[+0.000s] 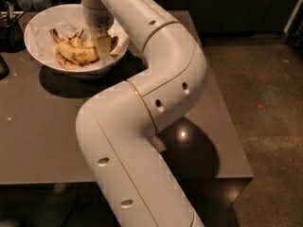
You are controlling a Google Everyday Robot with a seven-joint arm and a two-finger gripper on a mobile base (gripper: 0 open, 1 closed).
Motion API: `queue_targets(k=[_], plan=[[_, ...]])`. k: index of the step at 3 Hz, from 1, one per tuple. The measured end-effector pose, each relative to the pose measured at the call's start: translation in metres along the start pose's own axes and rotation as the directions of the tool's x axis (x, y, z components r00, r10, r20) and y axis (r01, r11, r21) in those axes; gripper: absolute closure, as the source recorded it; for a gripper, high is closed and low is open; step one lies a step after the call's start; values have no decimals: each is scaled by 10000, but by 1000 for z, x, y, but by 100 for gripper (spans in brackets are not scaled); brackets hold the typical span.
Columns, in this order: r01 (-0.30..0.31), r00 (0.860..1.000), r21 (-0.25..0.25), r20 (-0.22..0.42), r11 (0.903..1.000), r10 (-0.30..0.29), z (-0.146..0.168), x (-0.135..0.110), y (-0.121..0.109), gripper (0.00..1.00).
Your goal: Pick banana from white bowl
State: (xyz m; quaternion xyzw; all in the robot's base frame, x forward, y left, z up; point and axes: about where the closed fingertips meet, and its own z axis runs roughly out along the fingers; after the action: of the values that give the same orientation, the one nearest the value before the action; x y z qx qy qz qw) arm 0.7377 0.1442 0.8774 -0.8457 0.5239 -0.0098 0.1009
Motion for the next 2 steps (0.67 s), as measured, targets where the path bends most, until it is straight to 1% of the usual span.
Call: queue_targets(k=[1,2], plan=[[130,9999,587,-38,9982,-128,-8,-2,-12,100],[528,9986,1692,-181,9842,-504,-48,-3,-21,100]])
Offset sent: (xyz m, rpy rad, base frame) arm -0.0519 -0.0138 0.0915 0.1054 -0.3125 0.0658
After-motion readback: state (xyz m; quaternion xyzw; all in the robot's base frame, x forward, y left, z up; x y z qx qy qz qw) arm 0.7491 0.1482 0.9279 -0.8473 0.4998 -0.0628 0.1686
